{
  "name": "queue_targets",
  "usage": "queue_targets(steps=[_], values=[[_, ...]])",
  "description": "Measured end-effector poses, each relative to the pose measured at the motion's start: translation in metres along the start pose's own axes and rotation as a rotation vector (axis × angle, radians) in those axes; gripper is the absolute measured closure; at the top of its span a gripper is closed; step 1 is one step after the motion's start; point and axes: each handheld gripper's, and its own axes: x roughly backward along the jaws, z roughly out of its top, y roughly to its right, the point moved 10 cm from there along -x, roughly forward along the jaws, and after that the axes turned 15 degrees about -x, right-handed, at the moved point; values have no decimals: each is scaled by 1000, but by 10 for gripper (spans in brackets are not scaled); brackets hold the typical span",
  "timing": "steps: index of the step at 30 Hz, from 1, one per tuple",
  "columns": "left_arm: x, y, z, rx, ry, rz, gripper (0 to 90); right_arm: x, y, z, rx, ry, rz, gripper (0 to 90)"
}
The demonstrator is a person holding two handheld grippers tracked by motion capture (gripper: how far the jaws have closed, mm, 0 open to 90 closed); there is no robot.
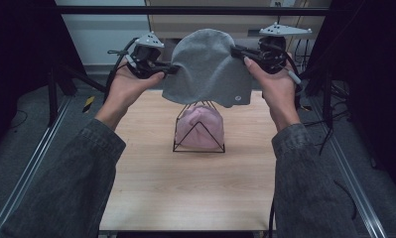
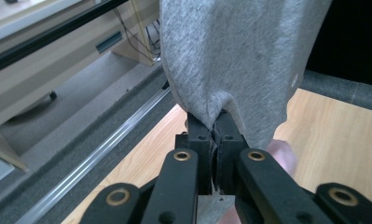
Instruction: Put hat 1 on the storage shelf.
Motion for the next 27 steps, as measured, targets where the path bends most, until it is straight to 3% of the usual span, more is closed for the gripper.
queue_targets(steps=[8,14,17,21,27], values=[[-23,-8,-11,17,2,27,877,-21,20,-14,-4,-24,-20,861],[-36,-16,-17,30,2,43,877,-36,34,-22,-36,-22,-23,861],[-37,-18,-15,29,4,45,877,-37,37,-22,-43,-16,-27,861],[-41,-23,-13,9,10,78,877,-39,43,-19,-58,8,-34,861],[-56,-23,-22,3,-13,78,877,-49,51,-29,-58,-7,-55,861]])
